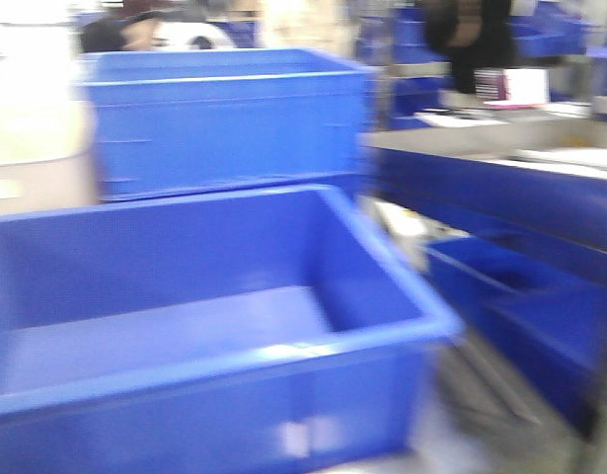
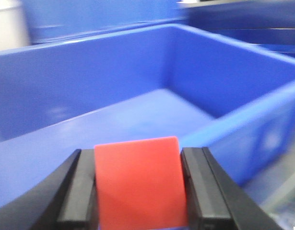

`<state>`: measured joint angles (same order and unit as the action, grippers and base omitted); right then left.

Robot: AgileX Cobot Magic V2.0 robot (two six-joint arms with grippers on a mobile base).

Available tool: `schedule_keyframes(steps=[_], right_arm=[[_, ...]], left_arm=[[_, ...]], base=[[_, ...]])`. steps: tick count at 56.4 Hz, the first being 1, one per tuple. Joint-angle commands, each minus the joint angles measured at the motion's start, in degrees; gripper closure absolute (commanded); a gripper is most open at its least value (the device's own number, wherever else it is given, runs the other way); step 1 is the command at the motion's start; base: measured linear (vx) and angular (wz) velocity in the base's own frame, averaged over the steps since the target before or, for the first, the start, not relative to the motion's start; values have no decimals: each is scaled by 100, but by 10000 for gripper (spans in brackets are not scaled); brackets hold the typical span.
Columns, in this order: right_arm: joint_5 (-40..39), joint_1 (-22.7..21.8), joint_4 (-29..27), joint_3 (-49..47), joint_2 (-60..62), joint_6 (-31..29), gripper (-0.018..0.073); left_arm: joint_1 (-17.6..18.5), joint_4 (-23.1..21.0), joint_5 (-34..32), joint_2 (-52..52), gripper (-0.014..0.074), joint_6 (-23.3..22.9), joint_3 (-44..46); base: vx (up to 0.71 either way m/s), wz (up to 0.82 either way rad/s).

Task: Pick red and yellow blocks into blue bin
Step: 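Drive the base past the shelves to the large blue bin, then extend both grippers over the blue bin and open them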

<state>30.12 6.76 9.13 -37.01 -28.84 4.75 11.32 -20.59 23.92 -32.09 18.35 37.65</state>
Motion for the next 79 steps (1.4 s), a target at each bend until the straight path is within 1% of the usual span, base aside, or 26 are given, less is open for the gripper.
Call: schedule_keyframes(steps=[1, 14, 24, 63, 70, 79], right_arm=[[-473, 7, 77, -149, -21, -35, 569], [-473, 7, 77, -149, -21, -35, 569], [-472, 7, 77, -149, -21, -35, 569], [-502, 7, 77, -149, -21, -35, 569], [-872, 7, 77, -149, -21, -35, 569], [-1111, 14, -68, -149, -68, -48, 569]], left_arm=[[31, -73, -495, -44, 594, -48, 156], [31, -73, -495, -44, 594, -48, 156], [31, -73, -495, -44, 594, -48, 156], [31, -73, -495, -44, 594, -48, 156], [31, -79, -533, -45, 594, -48, 156], [31, -129, -542, -65, 594, -48, 156]], base=[[15, 84], [11, 70], [4, 33], [0, 2], [0, 0], [0, 0]])
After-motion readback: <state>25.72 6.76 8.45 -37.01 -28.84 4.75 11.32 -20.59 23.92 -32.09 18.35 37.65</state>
